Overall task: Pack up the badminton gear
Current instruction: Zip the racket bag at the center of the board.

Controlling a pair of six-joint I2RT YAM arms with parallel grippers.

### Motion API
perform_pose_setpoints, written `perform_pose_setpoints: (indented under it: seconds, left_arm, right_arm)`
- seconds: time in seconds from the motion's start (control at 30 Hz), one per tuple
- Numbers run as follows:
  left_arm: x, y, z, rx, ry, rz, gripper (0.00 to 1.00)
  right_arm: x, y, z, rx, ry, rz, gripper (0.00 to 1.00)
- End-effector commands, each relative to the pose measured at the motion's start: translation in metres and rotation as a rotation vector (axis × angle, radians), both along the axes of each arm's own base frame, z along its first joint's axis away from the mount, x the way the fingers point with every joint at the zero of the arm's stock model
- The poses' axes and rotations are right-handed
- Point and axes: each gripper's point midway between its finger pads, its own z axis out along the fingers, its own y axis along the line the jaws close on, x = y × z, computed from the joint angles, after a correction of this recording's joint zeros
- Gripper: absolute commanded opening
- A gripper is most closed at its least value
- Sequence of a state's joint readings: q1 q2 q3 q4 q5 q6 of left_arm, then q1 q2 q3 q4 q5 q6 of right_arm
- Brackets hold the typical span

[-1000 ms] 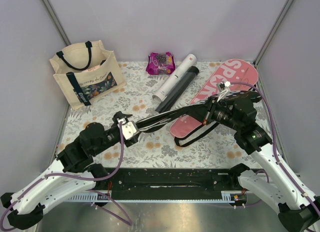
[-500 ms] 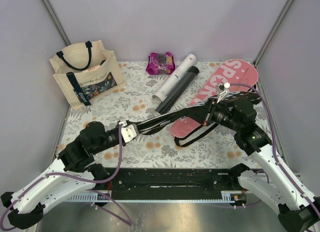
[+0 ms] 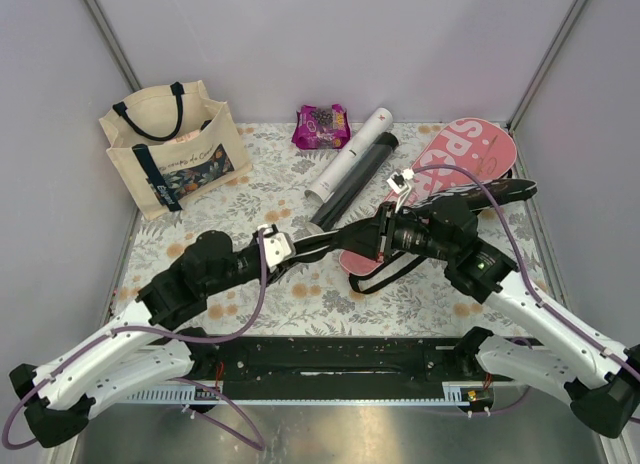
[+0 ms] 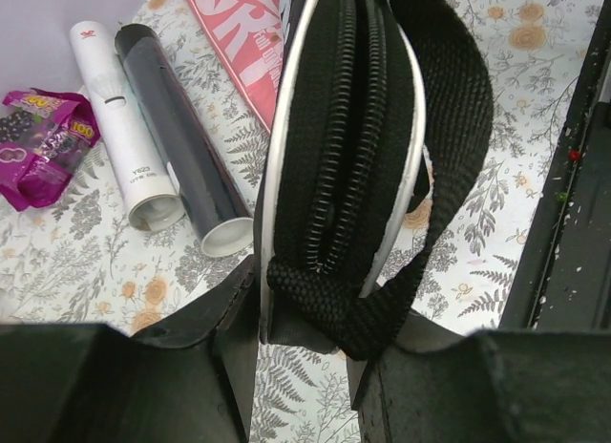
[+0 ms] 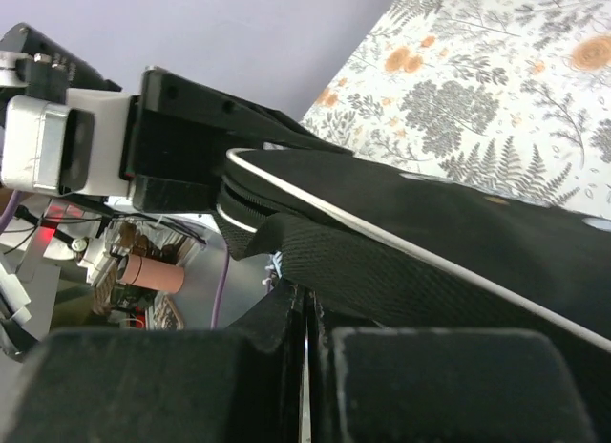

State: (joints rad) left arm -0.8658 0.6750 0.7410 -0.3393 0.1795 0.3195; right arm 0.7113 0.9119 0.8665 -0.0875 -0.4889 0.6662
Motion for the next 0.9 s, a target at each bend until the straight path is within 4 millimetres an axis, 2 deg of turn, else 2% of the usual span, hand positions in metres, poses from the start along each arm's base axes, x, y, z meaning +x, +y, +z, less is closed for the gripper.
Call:
perform_pose_setpoints:
  seconds: [0.0,0.03,0.17,0.27,0.37,0.53,0.67,0.73,0.8,0.87]
  left_arm:
    - [0.005,-0.017,0.052,-0.166,-0.017,-0.003,0.00]
    - [0.005,-0.018,0.052,-0.166,-0.013,-0.002,0.00]
    - [0.008,-0.022,0.049,-0.168,0.011,0.007,0.00]
    - [0.011,-0.022,0.049,-0.174,0.018,0.022,0.00]
    - [0.012,-0.021,0.050,-0.176,0.018,0.031,0.00]
    - [0.012,-0.018,0.054,-0.190,0.014,0.044,0.00]
    - [0.014,-0.020,0.049,-0.188,0.026,0.048,0.00]
    - [0.016,-0.022,0.047,-0.202,0.034,0.061,0.00]
    - [0.020,-0.022,0.047,-0.237,0.052,0.091,0.00]
    - [0.024,-0.022,0.048,-0.297,0.096,0.133,0.00]
  right_arm:
    - [-0.016,0.020,0.050,0.088,-0.129,0.071,0.00]
    - [-0.018,0.026,0.060,0.113,-0.151,0.081,0.00]
    - [-0.028,0.047,0.072,0.126,-0.163,0.130,0.00]
    - [-0.037,0.065,0.075,0.103,-0.166,0.167,0.00]
    - [-0.038,0.075,0.057,0.030,-0.131,0.167,0.00]
    - [-0.034,0.083,0.016,-0.075,-0.062,0.122,0.00]
    - [-0.035,0.089,0.005,-0.078,-0.036,0.116,0.00]
    - [-0.027,0.086,-0.002,-0.108,-0.036,0.064,0.00]
    - [-0.008,0.072,-0.013,-0.178,-0.063,-0.049,0.15]
    - [0.011,0.049,-0.018,-0.219,-0.090,-0.200,0.30]
